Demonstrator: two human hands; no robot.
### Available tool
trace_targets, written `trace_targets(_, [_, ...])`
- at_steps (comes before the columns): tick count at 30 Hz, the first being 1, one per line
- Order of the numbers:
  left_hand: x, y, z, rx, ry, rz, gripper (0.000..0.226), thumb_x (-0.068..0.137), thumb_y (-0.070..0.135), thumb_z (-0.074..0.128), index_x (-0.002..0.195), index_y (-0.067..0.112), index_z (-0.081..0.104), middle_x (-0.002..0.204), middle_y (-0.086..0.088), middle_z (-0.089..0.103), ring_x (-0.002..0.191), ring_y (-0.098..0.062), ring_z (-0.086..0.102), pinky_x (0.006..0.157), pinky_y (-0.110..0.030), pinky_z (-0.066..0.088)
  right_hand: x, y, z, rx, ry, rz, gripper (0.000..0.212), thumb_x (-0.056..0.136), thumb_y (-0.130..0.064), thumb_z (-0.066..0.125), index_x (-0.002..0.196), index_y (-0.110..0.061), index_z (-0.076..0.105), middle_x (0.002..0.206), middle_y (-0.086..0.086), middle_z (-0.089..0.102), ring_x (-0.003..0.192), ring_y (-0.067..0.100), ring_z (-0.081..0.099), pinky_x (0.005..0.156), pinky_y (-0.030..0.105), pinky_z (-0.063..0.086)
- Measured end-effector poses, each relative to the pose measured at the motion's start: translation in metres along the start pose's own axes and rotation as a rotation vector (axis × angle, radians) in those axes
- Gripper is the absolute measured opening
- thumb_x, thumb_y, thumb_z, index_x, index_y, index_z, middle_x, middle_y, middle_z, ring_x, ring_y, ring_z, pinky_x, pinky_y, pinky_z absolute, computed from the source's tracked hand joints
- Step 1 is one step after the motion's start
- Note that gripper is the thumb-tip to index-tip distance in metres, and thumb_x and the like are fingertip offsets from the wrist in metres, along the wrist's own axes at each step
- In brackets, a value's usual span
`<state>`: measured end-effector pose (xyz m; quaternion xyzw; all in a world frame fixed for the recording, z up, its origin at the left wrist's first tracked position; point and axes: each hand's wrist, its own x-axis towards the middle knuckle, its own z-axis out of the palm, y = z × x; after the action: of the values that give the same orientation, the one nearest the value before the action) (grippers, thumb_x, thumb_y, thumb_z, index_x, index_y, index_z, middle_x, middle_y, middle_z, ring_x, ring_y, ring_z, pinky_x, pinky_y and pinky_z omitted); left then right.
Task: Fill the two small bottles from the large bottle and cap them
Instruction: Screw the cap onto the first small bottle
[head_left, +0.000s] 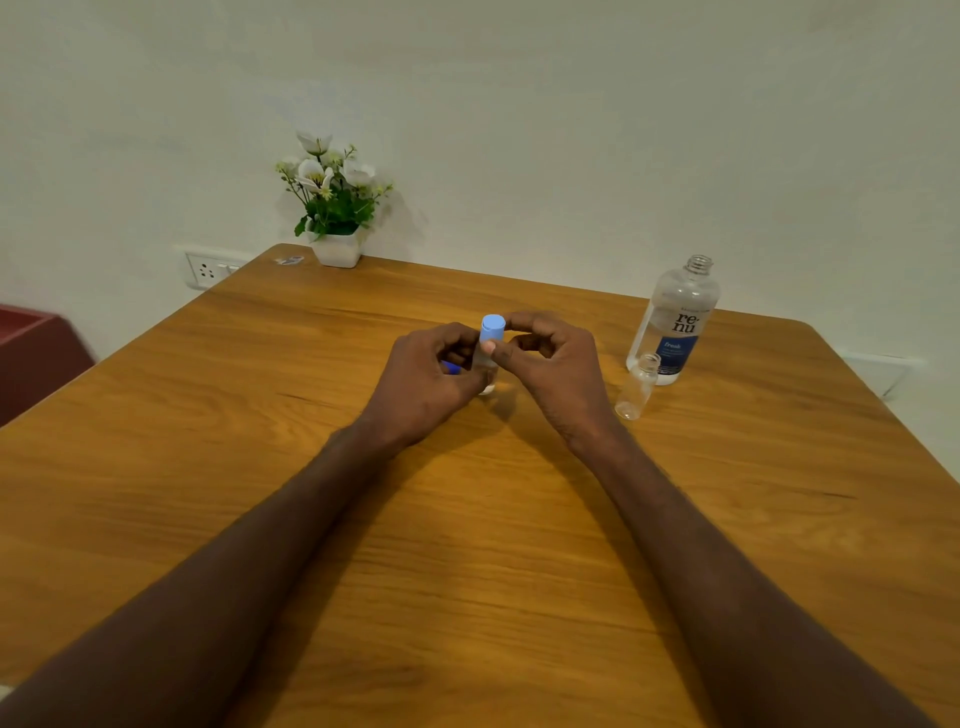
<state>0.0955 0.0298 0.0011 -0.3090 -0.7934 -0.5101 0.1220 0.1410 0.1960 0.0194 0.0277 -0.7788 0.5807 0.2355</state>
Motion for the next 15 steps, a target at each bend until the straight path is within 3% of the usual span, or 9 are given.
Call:
trace_targets(11, [0.0001, -0.0026, 0.0000, -0.012, -0.004, -0.022, 0.027, 0.091, 0.017, 0.078, 0.117, 0.012, 0.075, 0.100, 0.006, 0.077, 0.091, -0.006, 0.072, 0.079, -0.019, 0.058, -0.0010, -0.0019, 0.0001, 0.026, -0.021, 0.045, 0.037, 0.084, -0.014, 0.086, 0.117, -0.010, 0.069, 0.116, 0.003, 0.071, 0.092, 0.018, 0.069, 0.081, 0.031, 0.060])
trace_targets(15, [0.0002, -0.0029, -0.0006, -0.009, -0.010, -0.032, 0.029, 0.090, 0.016, 0.078, 0.118, 0.012, 0.074, 0.101, 0.005, 0.077, 0.092, -0.007, 0.072, 0.081, -0.021, 0.058, -0.0004, -0.0030, -0.0015, 0.034, -0.038, 0.036, 0.043, 0.085, -0.013, 0.085, 0.125, -0.012, 0.067, 0.120, 0.004, 0.070, 0.095, 0.022, 0.071, 0.082, 0.031, 0.062])
